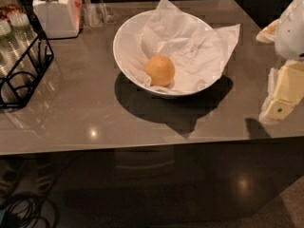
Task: Pick orange from white bowl
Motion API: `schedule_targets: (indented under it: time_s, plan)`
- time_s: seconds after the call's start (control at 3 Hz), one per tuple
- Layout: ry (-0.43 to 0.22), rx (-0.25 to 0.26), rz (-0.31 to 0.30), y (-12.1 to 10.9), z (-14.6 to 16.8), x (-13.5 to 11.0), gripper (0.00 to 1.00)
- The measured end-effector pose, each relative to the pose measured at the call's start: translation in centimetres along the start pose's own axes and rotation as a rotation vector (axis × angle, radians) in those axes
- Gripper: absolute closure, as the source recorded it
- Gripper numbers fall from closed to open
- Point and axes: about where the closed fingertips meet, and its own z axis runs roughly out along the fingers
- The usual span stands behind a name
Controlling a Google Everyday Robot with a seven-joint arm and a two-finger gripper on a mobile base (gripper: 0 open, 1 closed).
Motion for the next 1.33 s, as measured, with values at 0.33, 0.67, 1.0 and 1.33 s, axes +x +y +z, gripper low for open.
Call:
schedule_targets:
  time_s: [0.33, 0.67, 1.0, 1.33]
  plan:
    - [-0.003, 0.003, -0.001, -0.1, -0.1, -0.1, 0.00]
    - [-0.052, 0.015, -0.036, -2.1, -0.2, -1.9, 0.00]
    - [-0.164, 0.015, -0.102, -5.2, -0.1, -5.9, 0.00]
    - [-0.247, -0.015, -0.135, -7.7, 0.6, -9.6, 0.00]
